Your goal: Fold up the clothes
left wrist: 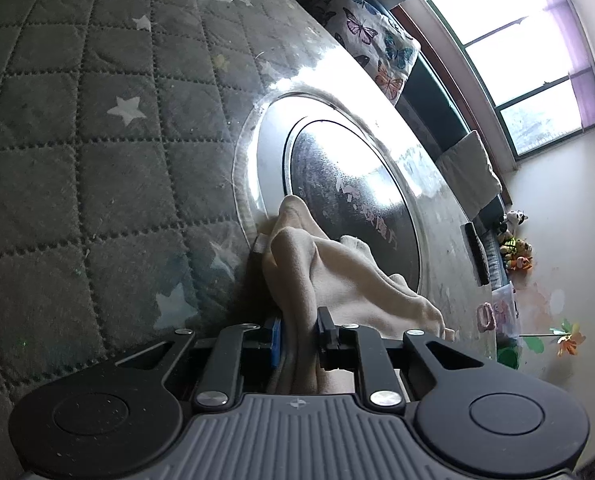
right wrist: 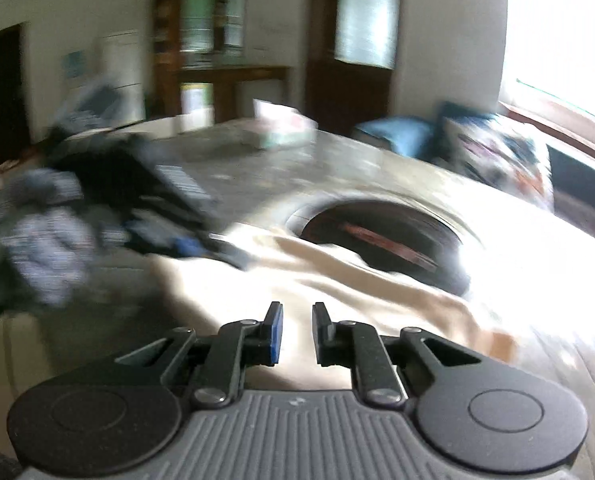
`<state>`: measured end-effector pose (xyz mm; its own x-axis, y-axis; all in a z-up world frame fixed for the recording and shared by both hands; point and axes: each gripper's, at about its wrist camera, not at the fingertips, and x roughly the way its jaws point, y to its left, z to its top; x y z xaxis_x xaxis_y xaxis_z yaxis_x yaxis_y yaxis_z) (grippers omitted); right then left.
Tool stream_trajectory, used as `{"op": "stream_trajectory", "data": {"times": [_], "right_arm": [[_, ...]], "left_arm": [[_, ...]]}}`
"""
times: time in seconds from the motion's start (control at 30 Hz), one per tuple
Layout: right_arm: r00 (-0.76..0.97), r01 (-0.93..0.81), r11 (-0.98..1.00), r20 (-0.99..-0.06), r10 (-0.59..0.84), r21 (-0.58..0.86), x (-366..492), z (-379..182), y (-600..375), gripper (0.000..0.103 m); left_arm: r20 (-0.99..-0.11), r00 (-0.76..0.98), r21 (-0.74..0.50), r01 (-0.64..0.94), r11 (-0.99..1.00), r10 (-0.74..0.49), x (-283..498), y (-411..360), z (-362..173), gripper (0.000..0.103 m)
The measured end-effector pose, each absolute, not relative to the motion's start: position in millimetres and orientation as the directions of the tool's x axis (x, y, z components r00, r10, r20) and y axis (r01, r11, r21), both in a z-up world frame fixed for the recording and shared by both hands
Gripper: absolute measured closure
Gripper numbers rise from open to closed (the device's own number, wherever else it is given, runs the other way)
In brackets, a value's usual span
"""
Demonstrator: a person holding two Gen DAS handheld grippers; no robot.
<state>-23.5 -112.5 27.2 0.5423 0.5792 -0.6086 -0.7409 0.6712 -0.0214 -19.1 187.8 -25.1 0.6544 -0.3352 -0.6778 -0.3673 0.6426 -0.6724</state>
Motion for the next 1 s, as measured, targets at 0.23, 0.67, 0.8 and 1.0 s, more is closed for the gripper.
{"op": "stream_trajectory", "data": {"times": [0.23,0.67,0.8,1.0], "right_arm": [[0.638,-0.526,0.85,-0.645,0.42,0.034,43,7,-167,0.081],[0.6,-0.437,0.869,-0.643,0.475,0.235,73,-17,-195,0.076],[0.614,-0.432,0.874,-0.637,0.466,0.223,68,-15,-195,0.095],[0.669,-0.428,0.882,-0.586,0.457,0.198,52,5,-207,0.098]], "left_arm": [[-0.683,0.653,-0.659,-0.359,0.661,-0.327,-17,186,-23,0.084],[-0.697,0.648,-0.627,-0.342,0.7,-0.307,-9,180,-20,0.085],[-0.701,0.649,-0.614,-0.336,0.715,-0.297,-7,177,-16,0.086],[-0.689,0.667,-0.585,-0.283,0.76,-0.283,1,161,3,0.087]]}}
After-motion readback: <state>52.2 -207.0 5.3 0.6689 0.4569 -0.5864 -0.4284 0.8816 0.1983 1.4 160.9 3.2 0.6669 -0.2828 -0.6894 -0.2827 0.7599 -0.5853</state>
